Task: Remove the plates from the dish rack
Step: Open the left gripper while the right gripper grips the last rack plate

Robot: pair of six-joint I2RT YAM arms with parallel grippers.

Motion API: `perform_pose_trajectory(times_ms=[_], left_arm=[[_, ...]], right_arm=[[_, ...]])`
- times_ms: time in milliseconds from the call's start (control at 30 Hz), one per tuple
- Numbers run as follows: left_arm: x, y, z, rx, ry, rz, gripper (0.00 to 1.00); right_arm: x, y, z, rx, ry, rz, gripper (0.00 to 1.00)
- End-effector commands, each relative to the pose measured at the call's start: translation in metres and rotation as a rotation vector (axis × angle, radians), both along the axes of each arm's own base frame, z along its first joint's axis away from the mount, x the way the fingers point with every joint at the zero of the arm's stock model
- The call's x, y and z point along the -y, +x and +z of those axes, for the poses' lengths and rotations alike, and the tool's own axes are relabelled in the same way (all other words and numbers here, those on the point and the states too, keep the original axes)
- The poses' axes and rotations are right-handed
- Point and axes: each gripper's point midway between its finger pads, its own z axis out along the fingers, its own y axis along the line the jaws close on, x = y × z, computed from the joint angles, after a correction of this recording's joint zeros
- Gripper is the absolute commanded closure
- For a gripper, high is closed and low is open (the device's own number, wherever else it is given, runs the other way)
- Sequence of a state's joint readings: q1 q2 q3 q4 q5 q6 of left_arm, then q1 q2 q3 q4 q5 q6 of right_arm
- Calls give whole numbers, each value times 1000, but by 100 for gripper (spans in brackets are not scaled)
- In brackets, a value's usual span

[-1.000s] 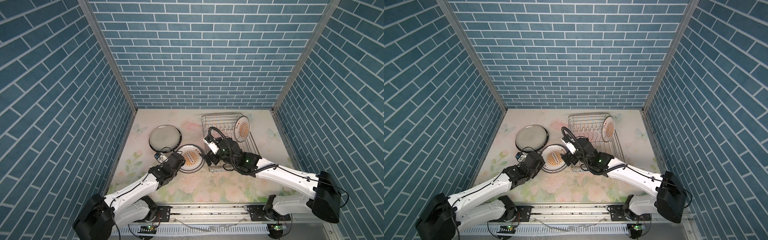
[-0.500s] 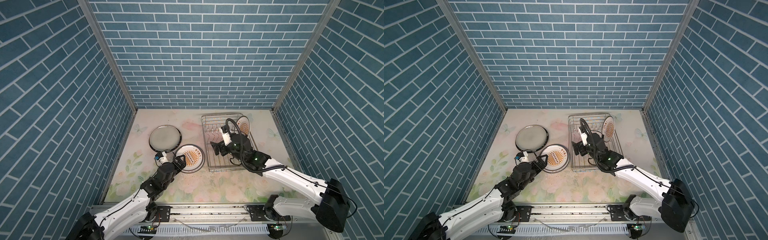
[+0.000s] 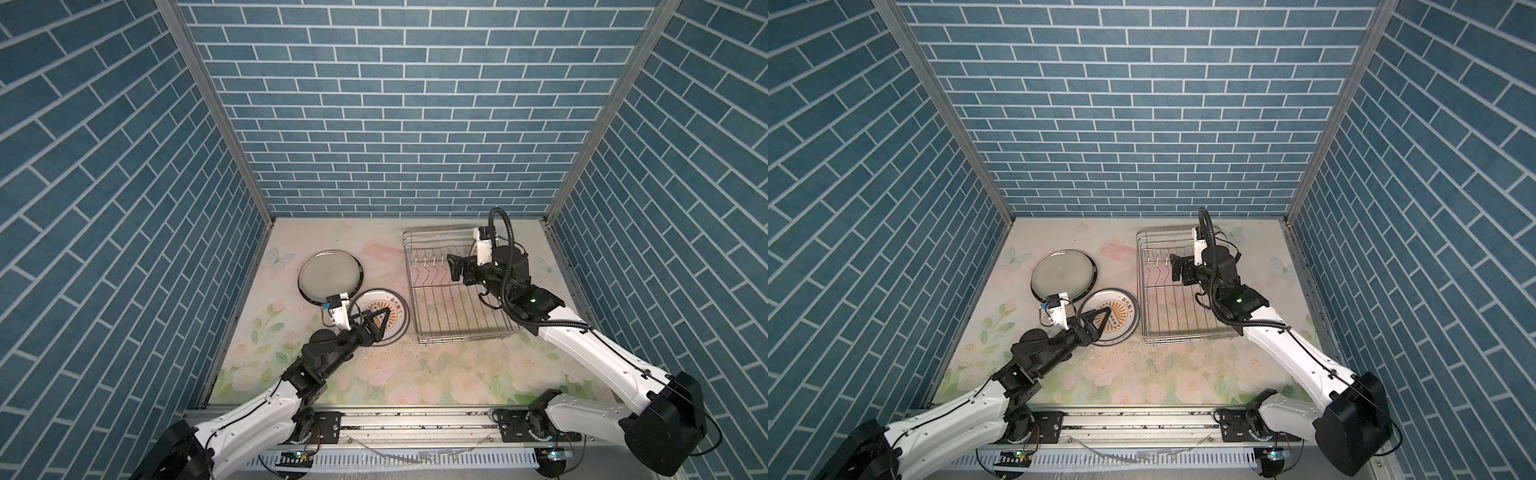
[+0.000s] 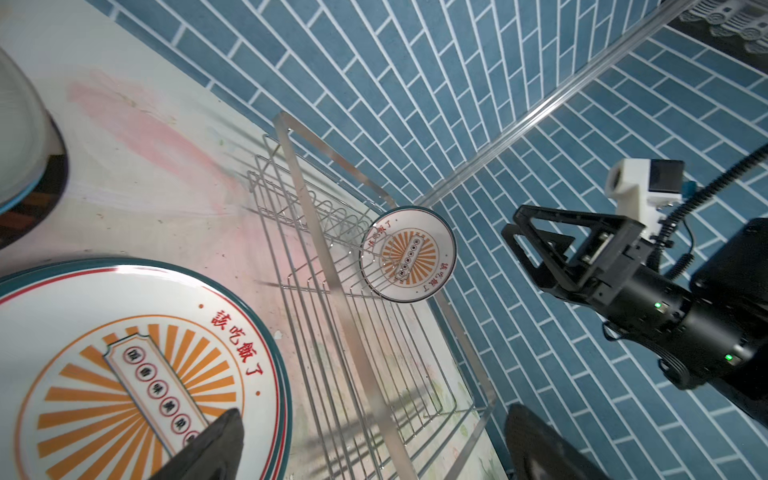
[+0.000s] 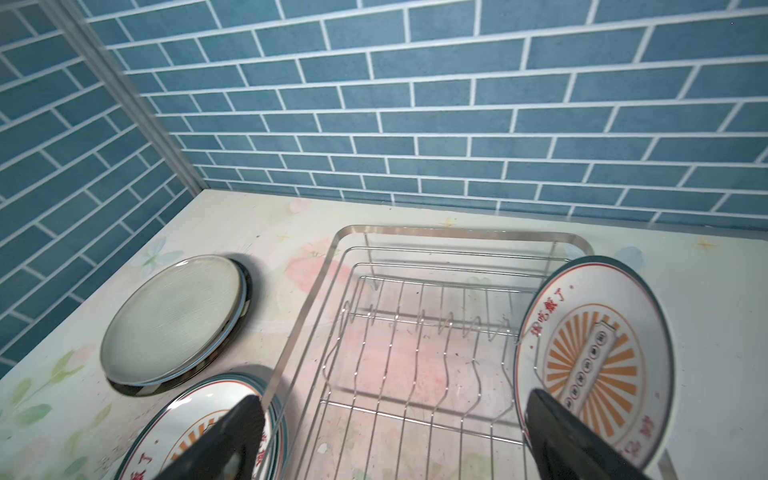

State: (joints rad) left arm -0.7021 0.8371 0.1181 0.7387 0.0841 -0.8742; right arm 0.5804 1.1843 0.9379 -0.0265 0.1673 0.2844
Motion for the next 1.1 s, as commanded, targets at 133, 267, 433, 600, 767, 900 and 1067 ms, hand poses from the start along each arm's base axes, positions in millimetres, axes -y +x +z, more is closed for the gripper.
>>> perform_pose_trajectory(times_ms=[133, 267, 433, 600, 767, 900, 1067], left_arm=[[37, -12, 41, 167, -69, -177, 0], [61, -21, 52, 219, -47, -258, 0], [75, -23, 53, 237, -10, -282, 0], [73, -20, 50, 239, 11, -264, 0], [73, -20, 49, 237, 12, -264, 0], [75, -21, 50, 241, 4, -277, 0], [77, -19, 47, 231, 7, -273, 0]], right_arm=[[60, 34, 1, -32, 38, -227, 1], [87, 51, -8, -62, -25, -358, 4], [95, 65, -17, -83, -55, -402, 8], [103, 72, -23, -96, -98, -436, 18], [108, 76, -33, -114, -109, -441, 28], [105, 81, -41, -140, -124, -423, 36], [114, 87, -52, -167, -184, -465, 48]])
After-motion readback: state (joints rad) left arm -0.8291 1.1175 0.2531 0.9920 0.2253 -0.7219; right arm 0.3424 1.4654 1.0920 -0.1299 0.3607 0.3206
